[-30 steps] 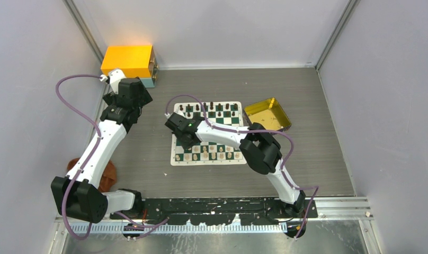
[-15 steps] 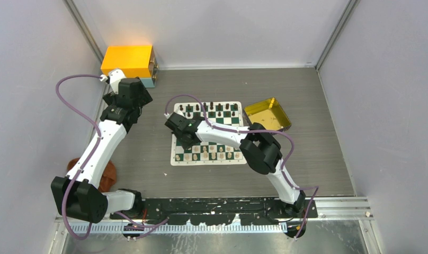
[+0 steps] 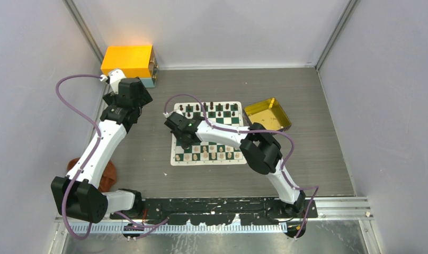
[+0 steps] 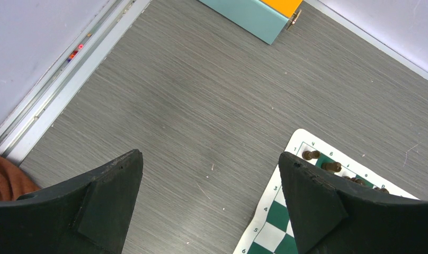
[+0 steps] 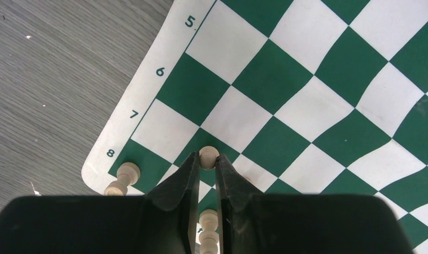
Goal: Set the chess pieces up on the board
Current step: Place the chess piece on the chessboard.
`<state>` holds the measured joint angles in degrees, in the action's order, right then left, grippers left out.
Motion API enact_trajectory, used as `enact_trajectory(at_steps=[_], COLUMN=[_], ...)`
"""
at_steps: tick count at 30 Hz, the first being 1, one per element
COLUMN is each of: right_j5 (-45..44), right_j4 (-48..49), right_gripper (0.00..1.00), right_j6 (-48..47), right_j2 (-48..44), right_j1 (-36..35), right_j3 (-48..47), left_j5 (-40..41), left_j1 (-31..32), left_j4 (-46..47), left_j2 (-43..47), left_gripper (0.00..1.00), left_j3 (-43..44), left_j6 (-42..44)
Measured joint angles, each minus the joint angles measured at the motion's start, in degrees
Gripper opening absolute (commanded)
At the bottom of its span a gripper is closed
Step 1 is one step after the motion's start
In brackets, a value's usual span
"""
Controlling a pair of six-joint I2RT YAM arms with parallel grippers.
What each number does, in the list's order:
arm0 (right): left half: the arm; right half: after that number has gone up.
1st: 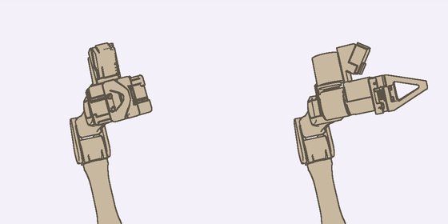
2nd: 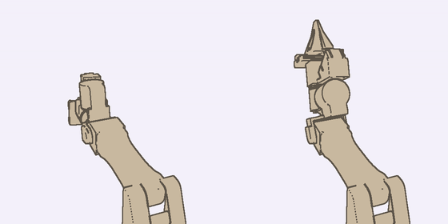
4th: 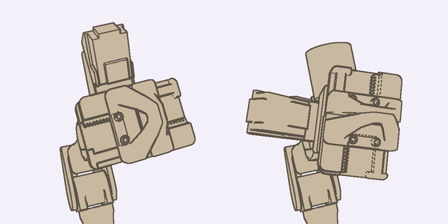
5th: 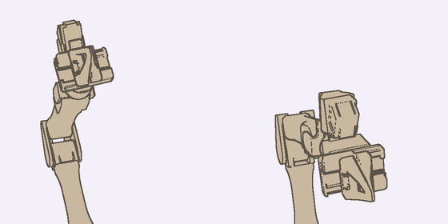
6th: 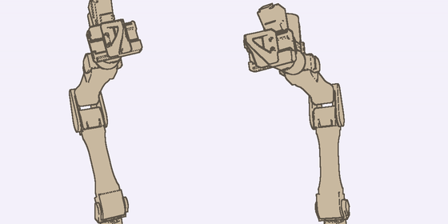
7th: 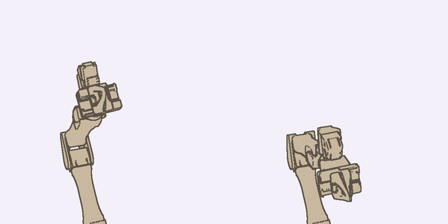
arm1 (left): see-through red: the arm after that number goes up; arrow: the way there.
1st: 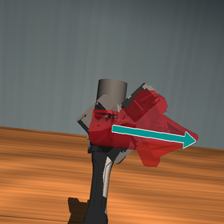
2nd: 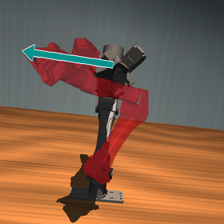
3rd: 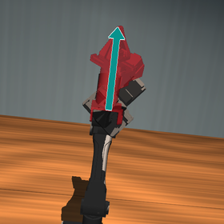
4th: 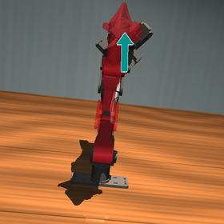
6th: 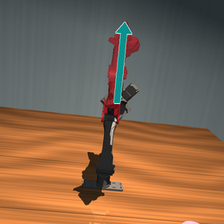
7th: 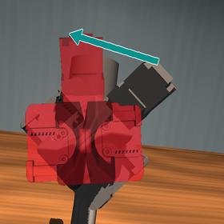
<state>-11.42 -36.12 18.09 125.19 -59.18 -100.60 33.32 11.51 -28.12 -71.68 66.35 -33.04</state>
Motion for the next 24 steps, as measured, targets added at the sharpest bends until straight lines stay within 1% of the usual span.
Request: enact_trajectory(at_steps=[10, 13, 16, 21, 24], right_j5=[0.33, 0.39, 0.39, 0.46, 0.63], right_j4=[4.46, 5.68, 6.56, 6.78, 6.56], right_gripper=[0.01, 0.03, 0.09, 0.24, 0.29], right_j6=[0.31, 0.61, 0.83, 1.29, 1.4], right_j2=[-1.36, -1.99, -2.58, -3.17, -3.39], right_j1=[0.0, 0.02, 0.02, 0.0, 0.0], right_j3=[4.15, 5.49, 6.49, 7.45, 7.74], left_j5=[-0.17, -0.24, -0.42, -0.57, -0.7], left_j1=[0.0, 0.0, 0.0, 0.0, 0.0], left_j4=[0.09, 0.07, 0.04, 0.07, 0.07], left_j2=[0.02, 0.02, 0.02, 0.09, 0.09], left_gripper=[1.0, 1.0, 1.0, 0.99, 0.99], left_j3=[-0.66, -1.31, -1.7, -1.77, -1.77], left_j6=[-0.02, -0.02, -0.02, -0.09, -0.33])
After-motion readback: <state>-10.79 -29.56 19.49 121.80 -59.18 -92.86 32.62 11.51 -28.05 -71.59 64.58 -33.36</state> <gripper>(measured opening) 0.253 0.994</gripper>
